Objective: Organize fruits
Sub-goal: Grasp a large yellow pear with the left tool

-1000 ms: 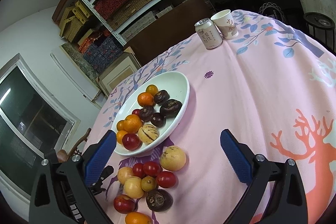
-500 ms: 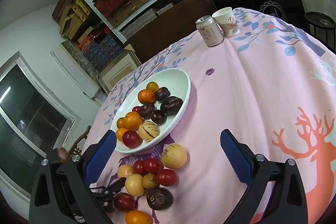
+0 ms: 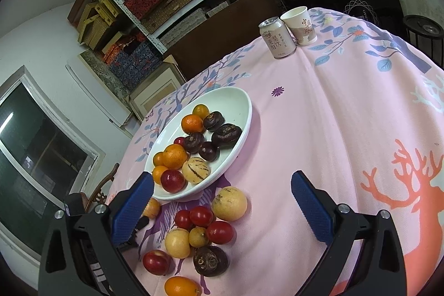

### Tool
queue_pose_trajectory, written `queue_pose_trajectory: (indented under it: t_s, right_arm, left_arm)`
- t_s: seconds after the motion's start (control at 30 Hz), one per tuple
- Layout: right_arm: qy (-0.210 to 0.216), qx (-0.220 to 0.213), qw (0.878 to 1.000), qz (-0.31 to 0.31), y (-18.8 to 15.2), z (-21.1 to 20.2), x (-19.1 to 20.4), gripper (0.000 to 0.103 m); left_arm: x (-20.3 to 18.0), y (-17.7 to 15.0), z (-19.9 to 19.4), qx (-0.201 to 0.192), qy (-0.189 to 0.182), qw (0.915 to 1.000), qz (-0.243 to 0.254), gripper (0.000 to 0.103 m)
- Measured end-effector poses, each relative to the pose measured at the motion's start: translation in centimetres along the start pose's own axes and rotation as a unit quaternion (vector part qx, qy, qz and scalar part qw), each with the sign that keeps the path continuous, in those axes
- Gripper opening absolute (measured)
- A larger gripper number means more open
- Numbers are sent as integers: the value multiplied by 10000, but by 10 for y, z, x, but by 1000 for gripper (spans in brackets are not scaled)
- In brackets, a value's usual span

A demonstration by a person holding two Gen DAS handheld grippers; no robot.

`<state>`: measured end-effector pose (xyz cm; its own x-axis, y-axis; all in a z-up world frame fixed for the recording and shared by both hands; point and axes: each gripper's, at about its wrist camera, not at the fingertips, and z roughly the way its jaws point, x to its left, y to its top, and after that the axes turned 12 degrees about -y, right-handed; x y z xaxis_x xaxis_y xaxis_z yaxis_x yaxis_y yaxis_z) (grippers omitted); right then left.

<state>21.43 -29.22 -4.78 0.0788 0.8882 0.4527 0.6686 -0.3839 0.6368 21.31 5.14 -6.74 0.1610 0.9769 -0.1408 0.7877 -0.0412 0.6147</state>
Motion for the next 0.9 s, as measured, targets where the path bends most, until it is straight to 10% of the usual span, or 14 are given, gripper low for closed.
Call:
queue_pose_trajectory:
  t_s: [0.43,0.63,0.9]
  right_arm:
    - [-252,70,9996,-101,-2,7,-1,100]
    - [-276,113,9994,-176,-3,10,1,100]
    - [-375,175,9985,-348,-7,13,8,100]
  left_arm:
    - [-31,9,18,-209,-18,9985,507,98]
    - [-33,7,25,-43,-147,9983,561,60]
    - [-32,6,29,15,-332,9981,514,44]
